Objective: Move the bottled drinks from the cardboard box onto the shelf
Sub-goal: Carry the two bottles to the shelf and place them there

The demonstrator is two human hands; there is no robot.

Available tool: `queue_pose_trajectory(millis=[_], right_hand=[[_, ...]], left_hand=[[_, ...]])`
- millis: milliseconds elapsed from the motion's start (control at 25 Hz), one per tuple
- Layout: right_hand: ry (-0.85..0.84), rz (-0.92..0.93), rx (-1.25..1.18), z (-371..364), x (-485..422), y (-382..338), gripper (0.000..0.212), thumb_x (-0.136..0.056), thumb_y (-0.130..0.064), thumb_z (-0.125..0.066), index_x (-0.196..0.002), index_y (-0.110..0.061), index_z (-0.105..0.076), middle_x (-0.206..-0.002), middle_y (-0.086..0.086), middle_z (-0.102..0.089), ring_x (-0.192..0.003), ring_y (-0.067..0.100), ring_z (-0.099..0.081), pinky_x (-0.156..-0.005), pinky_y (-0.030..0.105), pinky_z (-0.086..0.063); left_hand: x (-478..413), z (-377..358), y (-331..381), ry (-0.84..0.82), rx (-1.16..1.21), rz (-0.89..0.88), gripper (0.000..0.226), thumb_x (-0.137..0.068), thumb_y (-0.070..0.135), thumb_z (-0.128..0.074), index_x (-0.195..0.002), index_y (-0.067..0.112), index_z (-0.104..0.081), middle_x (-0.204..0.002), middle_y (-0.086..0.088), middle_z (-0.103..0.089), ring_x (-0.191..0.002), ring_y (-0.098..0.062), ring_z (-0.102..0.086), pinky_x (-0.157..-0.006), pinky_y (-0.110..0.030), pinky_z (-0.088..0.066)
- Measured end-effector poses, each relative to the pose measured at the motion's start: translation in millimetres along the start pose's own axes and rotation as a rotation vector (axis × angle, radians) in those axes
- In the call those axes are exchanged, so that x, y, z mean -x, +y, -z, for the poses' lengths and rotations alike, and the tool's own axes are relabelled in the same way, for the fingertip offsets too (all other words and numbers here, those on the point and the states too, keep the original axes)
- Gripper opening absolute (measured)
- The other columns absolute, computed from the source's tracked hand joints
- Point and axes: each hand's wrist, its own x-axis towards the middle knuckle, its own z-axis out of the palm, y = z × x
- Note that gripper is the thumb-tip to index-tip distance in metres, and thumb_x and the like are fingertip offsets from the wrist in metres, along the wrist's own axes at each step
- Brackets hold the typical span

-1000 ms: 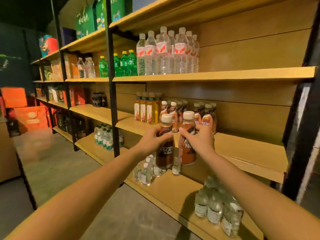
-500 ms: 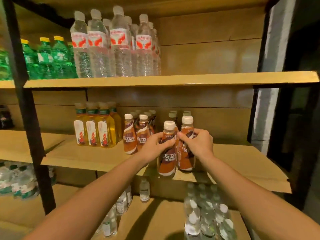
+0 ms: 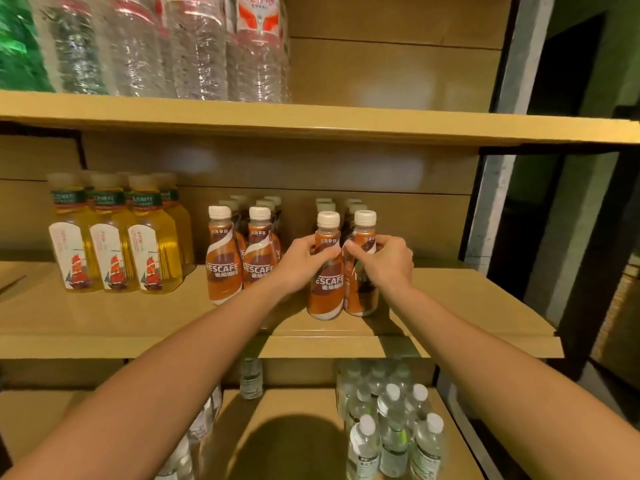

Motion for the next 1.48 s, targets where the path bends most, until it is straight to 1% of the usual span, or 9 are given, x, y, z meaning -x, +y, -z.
queue_pose_trajectory(millis=[200,360,520,640,720,840,1000,1240,1480], right_hand=[[0.022,0.006,-0.019,-11.9,-14.0,7.6,0.037,-0.081,-0.040,-0.069,-0.107,-0.015,-0.068,-0.105,0.004,-0.071,-0.099,0.018,-0.066,-0.079,0.027,-0.047],[-0.014,0.049,-0.043,-12.2,-17.7,12.4,0.042,-0.080,-0.042,-0.069,-0.112,-0.015,-0.065,-0.108,0.003,-0.070,-0.101,0.017,-0.065,-0.083,0.029,-0.050],[-0.151,0.055,-0.046,-0.4,-7.4,33.6,0.067,-0.084,-0.053,-0.058,-0.137,-0.016,-0.040,-0.132,0.003,-0.056,-0.121,0.021,-0.054,-0.101,0.040,-0.046],[-0.219,0.023,0.134,4.0,5.7,60.4,0.078,-0.082,-0.049,-0.062,-0.144,-0.016,-0.028,-0.138,0.007,-0.051,-0.123,0.024,-0.051,-0.099,0.040,-0.044],[-0.276,0.025,0.217,-1.9,11.3,70.7,0.073,-0.080,-0.044,-0.067,-0.140,-0.015,-0.036,-0.130,0.007,-0.058,-0.115,0.023,-0.057,-0.093,0.036,-0.048],[-0.212,0.076,0.302,-14.0,15.6,74.5,0.056,-0.078,-0.048,-0.068,-0.124,-0.019,-0.051,-0.116,0.003,-0.066,-0.102,0.021,-0.063,-0.087,0.039,-0.053],[-0.148,0.078,0.319,-18.6,16.7,73.9,0.057,-0.077,-0.049,-0.069,-0.120,-0.016,-0.052,-0.113,0.004,-0.066,-0.101,0.023,-0.063,-0.084,0.038,-0.052],[-0.188,0.114,0.401,-21.1,9.0,79.2,0.058,-0.080,-0.053,-0.065,-0.122,-0.015,-0.051,-0.115,0.006,-0.066,-0.103,0.026,-0.062,-0.086,0.041,-0.051],[-0.209,0.077,0.436,-24.7,5.6,82.6,0.052,-0.080,-0.059,-0.060,-0.110,-0.016,-0.060,-0.108,0.005,-0.069,-0.096,0.027,-0.064,-0.084,0.043,-0.051]], left_hand=[[-14.6,-0.8,-7.0,0.001,0.010,0.004,0.031,-0.095,0.027,-0.050,-0.125,0.020,-0.048,-0.113,0.004,-0.059,-0.103,-0.011,-0.057,-0.090,-0.028,-0.046],[-15.9,-6.1,-10.1,0.040,0.025,0.002,0.039,-0.095,0.028,-0.050,-0.132,0.020,-0.043,-0.114,0.006,-0.055,-0.110,-0.013,-0.055,-0.091,-0.029,-0.043],[1.6,-24.4,-19.9,0.207,0.043,-0.016,0.060,-0.086,0.030,-0.063,-0.138,0.021,-0.034,-0.116,0.013,-0.050,-0.110,-0.005,-0.050,-0.101,-0.031,-0.041],[16.9,-36.4,-44.1,0.314,-0.164,0.086,0.079,-0.075,0.029,-0.075,-0.139,0.016,-0.031,-0.127,0.006,-0.050,-0.119,-0.013,-0.048,-0.103,-0.035,-0.040],[20.2,-41.3,-55.2,0.309,-0.280,0.155,0.068,-0.076,0.026,-0.075,-0.132,0.013,-0.039,-0.127,-0.004,-0.056,-0.118,-0.022,-0.053,-0.095,-0.032,-0.042],[17.4,-44.5,-57.3,0.344,-0.402,0.168,0.058,-0.080,0.030,-0.072,-0.129,0.012,-0.047,-0.126,-0.006,-0.059,-0.115,-0.025,-0.056,-0.091,-0.032,-0.044],[10.6,-45.3,-63.0,0.379,-0.510,0.170,0.055,-0.081,0.035,-0.070,-0.126,0.011,-0.049,-0.124,-0.007,-0.060,-0.114,-0.026,-0.056,-0.089,-0.034,-0.045],[4.9,-41.9,-70.1,0.357,-0.604,0.170,0.055,-0.082,0.042,-0.067,-0.123,0.010,-0.048,-0.121,-0.008,-0.059,-0.110,-0.027,-0.057,-0.087,-0.039,-0.048],[7.2,-44.3,-72.1,0.362,-0.654,0.141,0.056,-0.085,0.043,-0.063,-0.126,0.009,-0.046,-0.123,-0.010,-0.057,-0.112,-0.029,-0.056,-0.087,-0.037,-0.046]])
